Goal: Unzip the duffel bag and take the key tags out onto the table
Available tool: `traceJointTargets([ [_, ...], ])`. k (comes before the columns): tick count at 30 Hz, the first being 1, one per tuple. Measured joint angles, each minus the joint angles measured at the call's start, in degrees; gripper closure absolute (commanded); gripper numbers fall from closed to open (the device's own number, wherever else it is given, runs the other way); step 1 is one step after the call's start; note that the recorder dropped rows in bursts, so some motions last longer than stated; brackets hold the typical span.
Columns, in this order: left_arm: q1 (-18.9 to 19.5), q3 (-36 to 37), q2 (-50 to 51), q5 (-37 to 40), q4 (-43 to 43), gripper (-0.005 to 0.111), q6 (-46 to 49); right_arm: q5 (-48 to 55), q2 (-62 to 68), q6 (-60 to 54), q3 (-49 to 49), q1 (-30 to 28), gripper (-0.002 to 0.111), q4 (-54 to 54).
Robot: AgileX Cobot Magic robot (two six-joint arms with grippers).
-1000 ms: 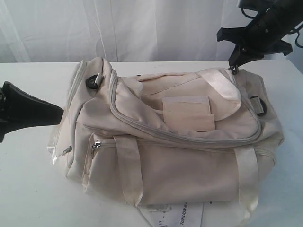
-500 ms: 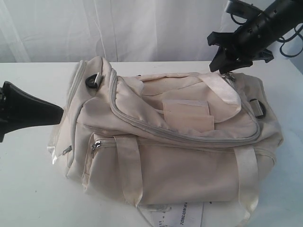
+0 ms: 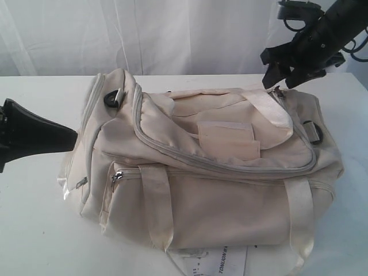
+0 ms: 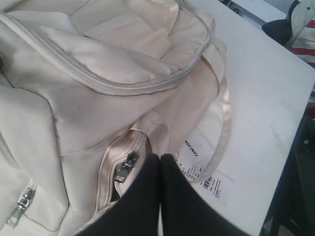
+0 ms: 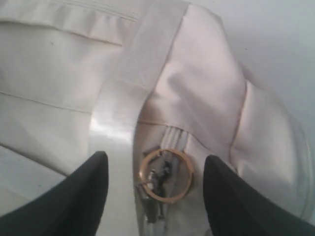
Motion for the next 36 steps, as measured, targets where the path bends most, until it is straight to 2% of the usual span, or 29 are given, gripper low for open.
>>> traceJointTargets([
  [4,0.0,0.0,0.0,0.0,0.0,0.107,0.5,0.5,0.0,0.0,0.0,0.0,0.054,-3.3],
  [17,0.0,0.0,0.0,0.1,0.0,0.107,0.6,-0.4,2.6,1.2,-0.1,1.7,0.054,-3.5],
  [28,0.0,0.0,0.0,0.5,-0.2,0.107,0.9,-2.3,3.2,4.8,-0.1,2.3,0.075,-3.7],
  [36,0.0,0.0,0.0,0.5,-0.2,0.107,0.9,-3.0,3.2,6.1,-0.1,2.3,0.076,-3.7],
])
